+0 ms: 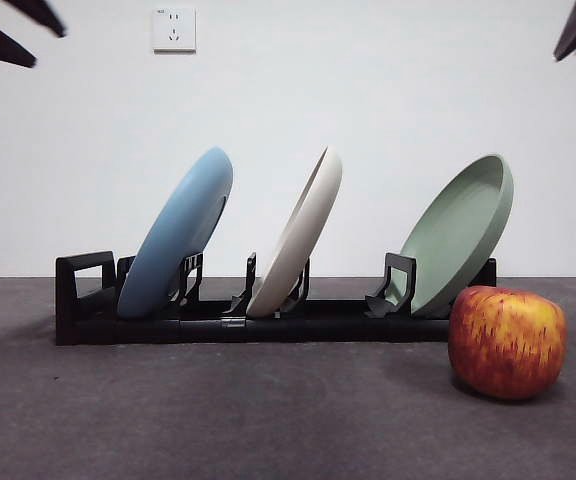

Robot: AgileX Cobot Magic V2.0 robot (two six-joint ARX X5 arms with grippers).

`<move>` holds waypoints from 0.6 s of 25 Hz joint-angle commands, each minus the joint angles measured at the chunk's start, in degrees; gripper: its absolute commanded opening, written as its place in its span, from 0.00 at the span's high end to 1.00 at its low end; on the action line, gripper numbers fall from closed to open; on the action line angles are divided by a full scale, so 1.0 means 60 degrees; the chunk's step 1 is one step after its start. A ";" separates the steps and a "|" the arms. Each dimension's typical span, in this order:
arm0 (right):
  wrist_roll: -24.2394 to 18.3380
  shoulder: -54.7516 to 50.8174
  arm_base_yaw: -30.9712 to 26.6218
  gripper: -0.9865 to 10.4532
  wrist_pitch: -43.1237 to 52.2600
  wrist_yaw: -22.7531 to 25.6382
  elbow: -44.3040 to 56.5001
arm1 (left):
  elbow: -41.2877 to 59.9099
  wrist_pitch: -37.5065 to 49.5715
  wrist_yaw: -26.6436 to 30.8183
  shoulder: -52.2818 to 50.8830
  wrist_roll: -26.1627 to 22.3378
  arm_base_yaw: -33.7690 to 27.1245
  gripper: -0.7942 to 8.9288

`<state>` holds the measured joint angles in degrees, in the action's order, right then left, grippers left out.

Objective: Take the blue plate from the plate rack,put the plate on the table,take the apple from the table,put the apple in the plate

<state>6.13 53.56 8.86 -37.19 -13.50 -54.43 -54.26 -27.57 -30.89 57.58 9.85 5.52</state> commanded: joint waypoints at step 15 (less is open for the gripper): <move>-0.0106 0.0073 -0.0029 0.58 -0.0820 -0.0007 -0.0047 | -0.5486 -0.1625 0.2419 0.6386 -0.0441 0.2506 0.56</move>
<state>5.98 54.00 8.80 -42.37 -13.50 -54.46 -87.31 -37.32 -16.62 95.64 7.92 20.32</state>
